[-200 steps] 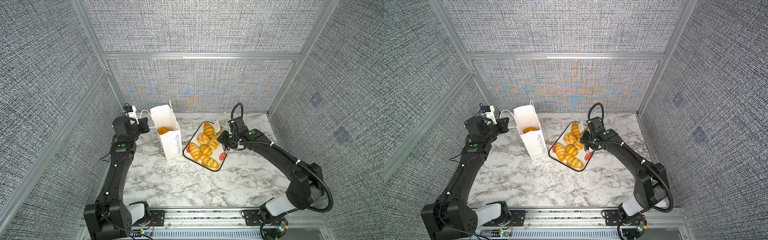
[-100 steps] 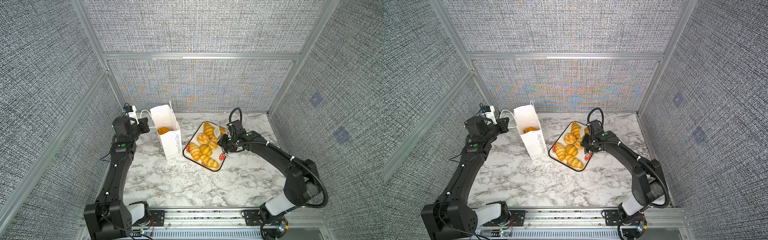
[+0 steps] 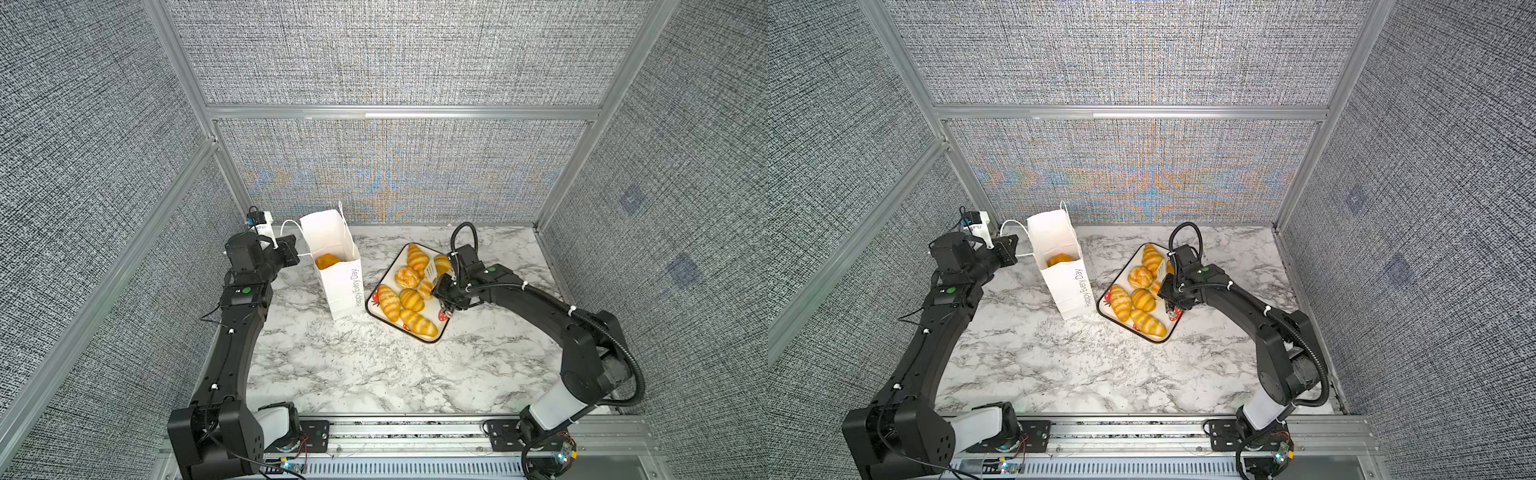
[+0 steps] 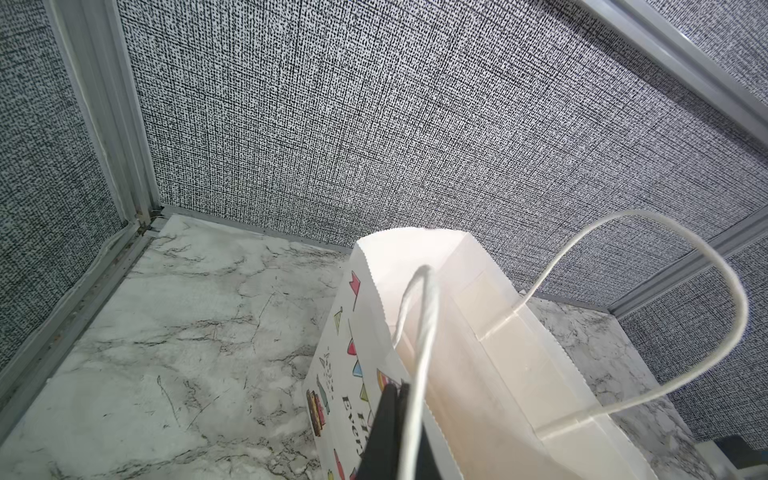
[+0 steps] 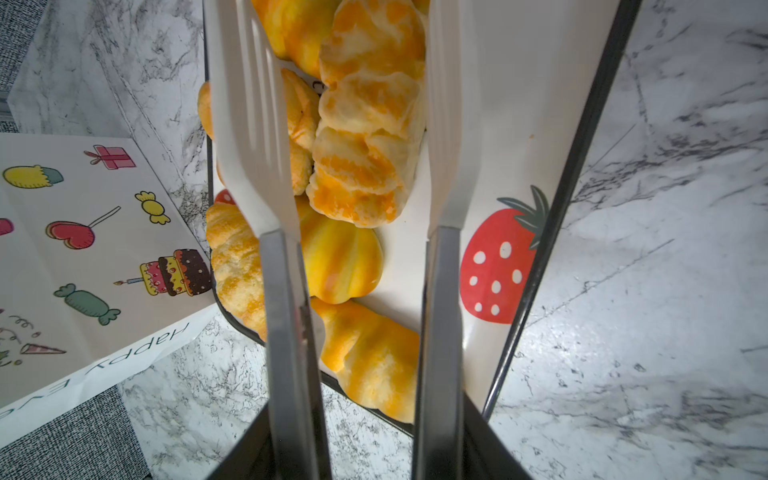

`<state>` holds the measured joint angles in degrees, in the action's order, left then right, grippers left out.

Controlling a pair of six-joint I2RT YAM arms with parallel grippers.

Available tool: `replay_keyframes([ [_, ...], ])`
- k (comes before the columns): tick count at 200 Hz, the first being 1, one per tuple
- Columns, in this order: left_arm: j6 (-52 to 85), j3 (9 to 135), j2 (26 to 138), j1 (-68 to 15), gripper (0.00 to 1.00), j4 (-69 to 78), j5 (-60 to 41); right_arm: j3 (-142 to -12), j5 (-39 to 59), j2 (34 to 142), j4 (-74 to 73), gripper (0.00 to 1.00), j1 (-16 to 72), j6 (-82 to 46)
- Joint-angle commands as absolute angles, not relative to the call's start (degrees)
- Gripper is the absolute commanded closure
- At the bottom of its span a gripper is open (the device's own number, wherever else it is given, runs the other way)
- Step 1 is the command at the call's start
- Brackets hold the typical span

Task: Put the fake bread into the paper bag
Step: 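Lower the tongs onto the flaky puff pastry and squeeze them shut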

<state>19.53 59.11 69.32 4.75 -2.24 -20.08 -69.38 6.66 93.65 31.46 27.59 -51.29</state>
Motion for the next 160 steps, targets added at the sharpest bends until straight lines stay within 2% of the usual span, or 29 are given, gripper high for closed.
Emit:
replay_keyframes([
  [1, 19.5, 58.9, 69.3, 4.8, 1.0, -0.8, -20.6, -69.5, 6.8, 93.9, 30.0, 0.5, 27.7, -52.0],
  [160, 19.5, 58.9, 69.4, 4.8, 1.0, -0.8, -20.6, -70.4, 7.3, 97.8, 29.8, 0.5, 28.6, -51.8],
])
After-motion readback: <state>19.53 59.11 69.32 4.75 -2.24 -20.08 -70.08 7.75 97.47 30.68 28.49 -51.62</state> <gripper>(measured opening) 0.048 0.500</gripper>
